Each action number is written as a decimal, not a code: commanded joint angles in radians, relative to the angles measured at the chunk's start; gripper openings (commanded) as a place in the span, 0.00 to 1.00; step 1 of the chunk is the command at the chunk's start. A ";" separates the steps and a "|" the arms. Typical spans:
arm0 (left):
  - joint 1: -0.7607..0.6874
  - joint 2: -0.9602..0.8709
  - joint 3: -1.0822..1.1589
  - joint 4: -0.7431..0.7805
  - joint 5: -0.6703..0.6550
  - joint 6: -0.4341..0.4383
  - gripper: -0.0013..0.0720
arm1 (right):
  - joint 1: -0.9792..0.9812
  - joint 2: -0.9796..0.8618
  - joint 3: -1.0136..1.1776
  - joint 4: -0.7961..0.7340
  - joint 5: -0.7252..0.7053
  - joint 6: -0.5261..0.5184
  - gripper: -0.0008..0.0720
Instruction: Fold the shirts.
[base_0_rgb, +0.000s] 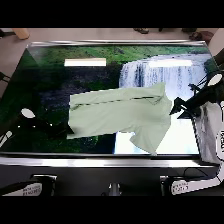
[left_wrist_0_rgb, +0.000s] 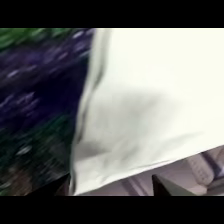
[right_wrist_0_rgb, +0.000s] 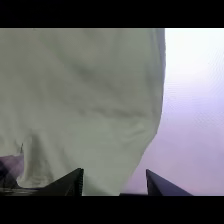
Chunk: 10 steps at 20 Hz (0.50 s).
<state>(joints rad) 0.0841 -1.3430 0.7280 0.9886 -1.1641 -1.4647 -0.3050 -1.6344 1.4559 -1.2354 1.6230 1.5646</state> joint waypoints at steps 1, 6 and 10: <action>-0.042 -0.006 -0.032 -0.025 0.143 -0.045 0.83 | -0.002 0.002 -0.014 -0.089 -0.002 -0.006 0.55; -0.069 -0.008 -0.032 -0.024 0.160 -0.060 0.05 | -0.002 0.001 -0.170 -0.068 -0.106 -0.039 0.67; -0.069 0.028 -0.032 -0.024 0.160 -0.034 0.05 | -0.002 -0.029 -0.260 -0.023 -0.220 -0.082 0.66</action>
<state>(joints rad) 0.0189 -1.3373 0.6956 0.9672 -1.0084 -1.5112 -0.3073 -1.6466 1.2552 -1.2903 1.4918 1.5146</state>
